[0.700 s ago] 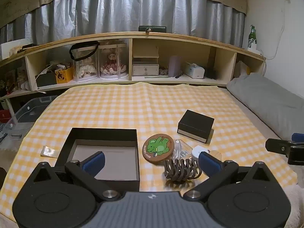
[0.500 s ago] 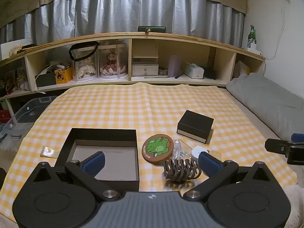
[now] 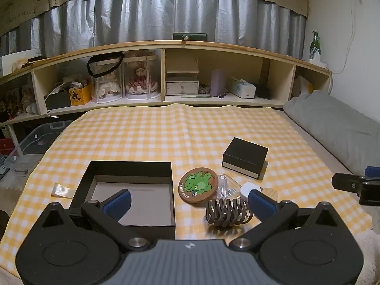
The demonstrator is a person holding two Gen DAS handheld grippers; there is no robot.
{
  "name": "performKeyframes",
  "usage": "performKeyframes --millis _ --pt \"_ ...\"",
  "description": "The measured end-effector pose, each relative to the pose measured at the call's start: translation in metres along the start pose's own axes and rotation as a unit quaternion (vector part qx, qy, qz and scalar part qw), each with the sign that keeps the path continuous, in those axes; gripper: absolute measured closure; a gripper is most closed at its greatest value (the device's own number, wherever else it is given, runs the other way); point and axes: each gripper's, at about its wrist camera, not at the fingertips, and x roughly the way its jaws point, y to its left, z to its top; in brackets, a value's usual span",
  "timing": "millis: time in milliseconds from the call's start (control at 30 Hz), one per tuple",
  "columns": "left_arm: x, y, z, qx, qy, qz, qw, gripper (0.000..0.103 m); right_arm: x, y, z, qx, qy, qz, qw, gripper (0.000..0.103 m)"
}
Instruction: Organize rigid objects
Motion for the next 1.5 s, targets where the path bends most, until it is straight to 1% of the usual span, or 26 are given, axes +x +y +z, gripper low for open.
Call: performKeyframes --millis 1500 --pt "-0.0026 0.0000 0.0006 0.002 0.002 0.003 1.0000 0.000 0.0000 -0.0006 -0.0001 -0.001 0.002 0.000 1.000 0.000"
